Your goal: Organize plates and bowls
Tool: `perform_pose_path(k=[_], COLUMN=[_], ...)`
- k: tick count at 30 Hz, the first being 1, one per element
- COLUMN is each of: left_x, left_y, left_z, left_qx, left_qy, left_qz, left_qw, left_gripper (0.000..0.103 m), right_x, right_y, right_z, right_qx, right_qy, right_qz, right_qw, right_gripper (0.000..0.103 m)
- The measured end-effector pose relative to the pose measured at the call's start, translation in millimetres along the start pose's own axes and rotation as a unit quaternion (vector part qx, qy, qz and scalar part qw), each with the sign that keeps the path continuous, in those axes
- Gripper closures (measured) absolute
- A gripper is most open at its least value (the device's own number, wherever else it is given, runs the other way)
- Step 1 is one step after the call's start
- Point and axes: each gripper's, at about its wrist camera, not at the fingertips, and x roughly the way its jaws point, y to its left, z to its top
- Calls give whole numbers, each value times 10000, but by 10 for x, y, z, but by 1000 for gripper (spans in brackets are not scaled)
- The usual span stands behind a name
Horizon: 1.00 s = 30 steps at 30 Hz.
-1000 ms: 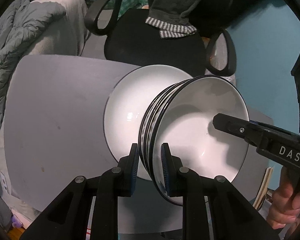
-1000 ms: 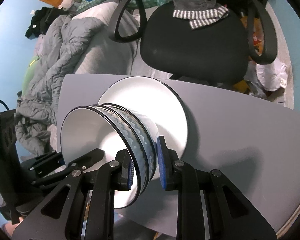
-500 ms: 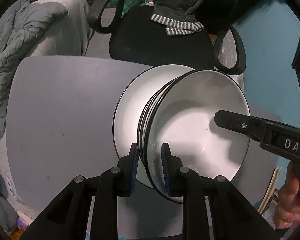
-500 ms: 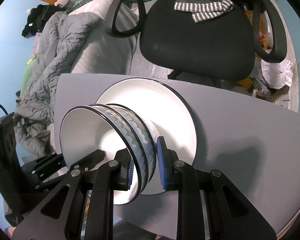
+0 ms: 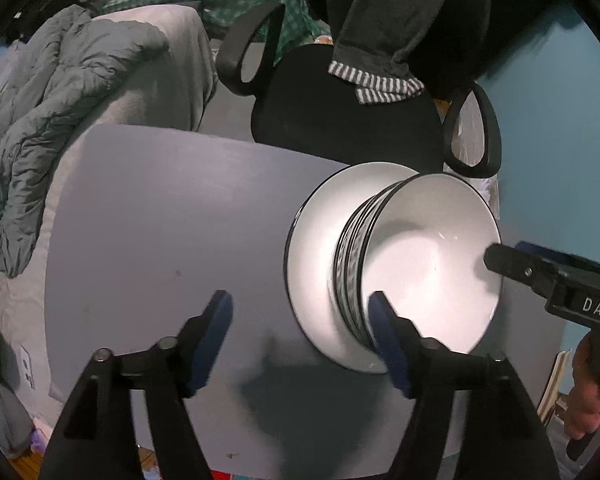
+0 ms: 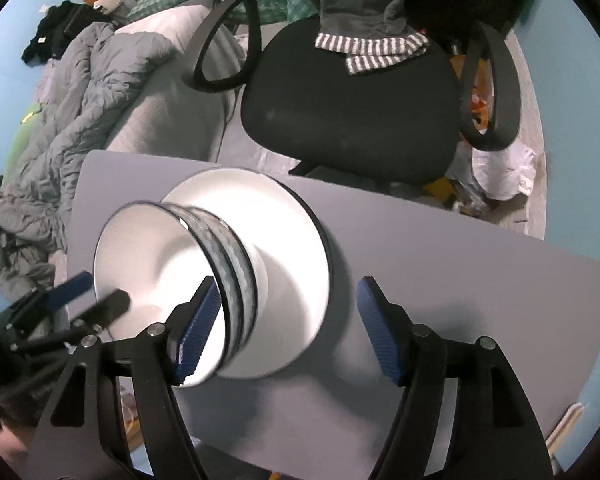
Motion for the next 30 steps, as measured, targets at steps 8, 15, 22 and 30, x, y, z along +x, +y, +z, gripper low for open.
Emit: perform_pose_path(k=[8,15,22,30], left_x=[-221,-508,-1001,-1499], left_y=[80,47,-49,-163], left_z=[-296,-425,-598,-722], left_qx=[-94,-47,86,580], left_qy=[-240,-569,-1083,-1630], left_qz=[-389,-434,-331,-98], left_qw=[9989,9974,9935,9849], left_gripper=[22,22,20,17], right_x=[-199,-458,-785,-1321], right_y=[-61,1,163,279], right_z=[-384,-672,-902,-1014], right_qx=[258,373,327,367], right_qy=[-297,-761,-1044,-1679], right_qz=[507,172,-480,-850], right_qw=[9979,9963,9928,9814], right_gripper=[32,32,32,32])
